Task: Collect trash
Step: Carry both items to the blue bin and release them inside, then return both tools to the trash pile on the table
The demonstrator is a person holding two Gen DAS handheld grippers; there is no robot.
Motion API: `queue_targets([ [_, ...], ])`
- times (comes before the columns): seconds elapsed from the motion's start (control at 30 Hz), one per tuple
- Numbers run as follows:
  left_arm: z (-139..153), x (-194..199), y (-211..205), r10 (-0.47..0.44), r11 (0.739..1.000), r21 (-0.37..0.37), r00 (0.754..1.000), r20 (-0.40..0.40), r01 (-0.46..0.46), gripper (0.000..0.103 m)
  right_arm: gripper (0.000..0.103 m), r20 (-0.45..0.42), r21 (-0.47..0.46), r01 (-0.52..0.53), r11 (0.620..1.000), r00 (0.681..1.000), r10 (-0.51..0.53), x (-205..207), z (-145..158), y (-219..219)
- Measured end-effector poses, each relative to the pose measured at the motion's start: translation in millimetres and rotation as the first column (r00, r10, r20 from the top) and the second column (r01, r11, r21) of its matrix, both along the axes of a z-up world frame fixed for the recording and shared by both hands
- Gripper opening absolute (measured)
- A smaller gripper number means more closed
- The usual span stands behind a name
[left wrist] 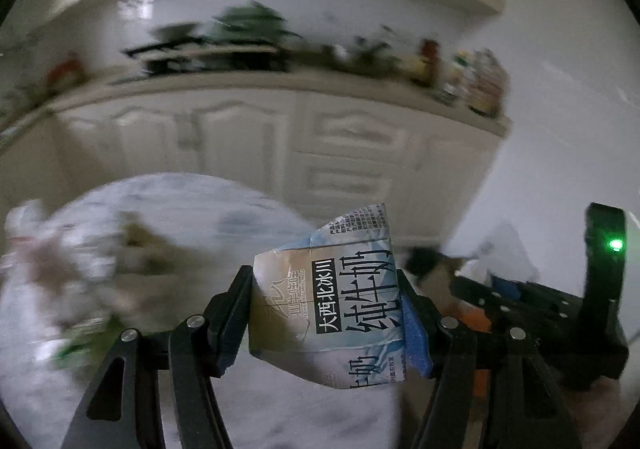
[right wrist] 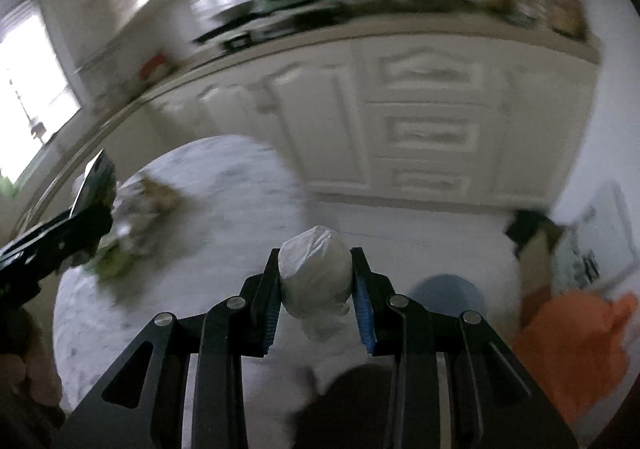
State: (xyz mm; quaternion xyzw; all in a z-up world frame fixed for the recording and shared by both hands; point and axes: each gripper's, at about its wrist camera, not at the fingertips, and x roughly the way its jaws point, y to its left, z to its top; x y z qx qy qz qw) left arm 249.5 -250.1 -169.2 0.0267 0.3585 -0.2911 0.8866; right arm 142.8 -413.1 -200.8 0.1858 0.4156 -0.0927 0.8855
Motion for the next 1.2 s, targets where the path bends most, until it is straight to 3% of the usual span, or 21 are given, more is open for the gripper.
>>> queue_targets([
  [0.2, -47.2, 35.3, -107.3, -0.153, 0.987, 0.028, 0.981, -0.119, 0.157, 0.062, 0.032, -0.072, 0.05, 0.146, 0.988, 0.987, -0.142, -10.3, -41.8, -92.2],
  [0.5, -135.5, 131.0, -218.7, -0.228, 0.949, 0.147, 0.931, -0.285, 0.278, 0.062, 0.034, -0.159, 0.176, 0.24, 0.955, 0.964, -0.213, 1.0, -115.2, -167.7],
  [0.53, -144.7, 138.4, -228.6, -0.229, 0.943, 0.168, 0.925, -0.304, 0.288, 0.065, 0.035, -0.17, 0.193, 0.248, 0.949, 0.961, -0.216, 2.3, -123.7, -173.6],
  [0.6, -157.7, 156.2, -251.8, -0.208, 0.933, 0.214, 0.918, -0.337, 0.29, 0.079, 0.038, -0.199, 0.21, 0.278, 0.938, 0.951, -0.237, 3.6, -138.6, -184.2],
  [0.67, -166.7, 172.2, -266.0, -0.177, 0.934, 0.24, 0.927, -0.33, 0.264, 0.092, 0.044, -0.217, 0.23, 0.304, 0.925, 0.942, -0.255, 1.9, -148.7, -192.9],
  [0.77, -165.5, 178.8, -283.0, -0.159, 0.933, 0.262, 0.937, -0.31, 0.245, 0.099, 0.06, -0.219, 0.225, 0.327, 0.918, 0.935, -0.279, -4.3, -149.9, -195.9],
  [0.9, -154.5, 176.2, -289.7, -0.137, 0.941, 0.262, 0.949, -0.284, 0.214, 0.102, 0.081, -0.205, 0.233, 0.335, 0.913, 0.935, -0.29, -10.6, -146.8, -193.3],
  [1.0, -133.9, 145.2, -265.5, -0.14, 0.947, 0.245, 0.955, -0.263, 0.206, 0.102, 0.087, -0.209, 0.222, 0.348, 0.911, 0.93, -0.304, -13.5, -143.3, -187.5],
  [1.07, -116.2, 130.7, -251.2, -0.146, 0.95, 0.239, 0.962, -0.23, 0.201, 0.102, 0.103, -0.2, 0.216, 0.352, 0.911, 0.929, -0.312, -17.0, -137.1, -181.6],
  [1.2, -78.2, 98.7, -211.3, -0.154, 0.961, 0.201, 0.973, -0.175, 0.188, 0.102, 0.103, -0.189, 0.214, 0.356, 0.91, 0.929, -0.319, -24.2, -122.0, -167.8],
])
